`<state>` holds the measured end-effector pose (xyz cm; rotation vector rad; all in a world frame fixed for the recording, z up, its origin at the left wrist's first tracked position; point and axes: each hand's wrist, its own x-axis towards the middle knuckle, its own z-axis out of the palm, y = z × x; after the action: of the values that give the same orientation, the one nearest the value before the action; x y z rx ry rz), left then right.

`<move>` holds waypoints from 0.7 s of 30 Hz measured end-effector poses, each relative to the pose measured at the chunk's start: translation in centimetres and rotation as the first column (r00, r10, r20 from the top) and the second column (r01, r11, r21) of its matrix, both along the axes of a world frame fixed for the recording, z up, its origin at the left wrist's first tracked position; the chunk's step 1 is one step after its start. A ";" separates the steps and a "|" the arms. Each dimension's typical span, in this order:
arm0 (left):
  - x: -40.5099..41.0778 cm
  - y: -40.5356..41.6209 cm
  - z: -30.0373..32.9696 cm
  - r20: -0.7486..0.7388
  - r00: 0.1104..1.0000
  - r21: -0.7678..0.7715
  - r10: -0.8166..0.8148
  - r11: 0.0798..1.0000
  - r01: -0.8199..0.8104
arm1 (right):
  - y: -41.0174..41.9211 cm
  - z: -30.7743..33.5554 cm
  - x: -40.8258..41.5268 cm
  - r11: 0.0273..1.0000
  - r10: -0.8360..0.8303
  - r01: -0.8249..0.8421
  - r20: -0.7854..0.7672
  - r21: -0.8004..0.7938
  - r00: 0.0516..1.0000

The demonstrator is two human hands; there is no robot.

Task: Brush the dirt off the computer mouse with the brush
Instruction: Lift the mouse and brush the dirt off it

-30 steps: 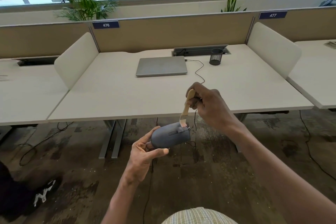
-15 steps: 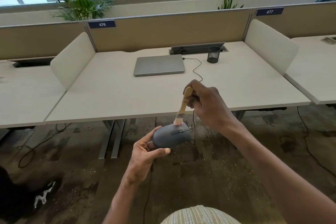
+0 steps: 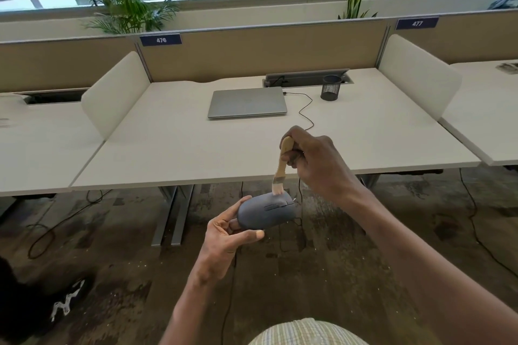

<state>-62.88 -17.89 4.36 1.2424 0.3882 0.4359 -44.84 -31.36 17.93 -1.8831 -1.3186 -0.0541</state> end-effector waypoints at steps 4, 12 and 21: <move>0.0 0.2 0.0 0.003 1.000 0.006 0.006 1.000 -0.006 | -0.4 0.1 -0.1 0.997 -0.056 0.056 -0.005 0.060 0.998; 0.6 0.1 -0.3 0.000 1.000 0.007 -0.005 1.000 0.005 | -0.4 0.4 -0.2 0.998 0.011 -0.010 0.028 -0.054 1.000; 0.6 0.6 -0.5 0.006 1.000 0.001 -0.005 1.000 0.005 | -0.9 0.7 -0.5 0.999 -0.046 0.045 0.017 0.026 0.999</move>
<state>-62.25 -17.30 3.89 1.2429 0.3797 0.4354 -45.37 -32.24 18.60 -1.8951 -1.2811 -0.1110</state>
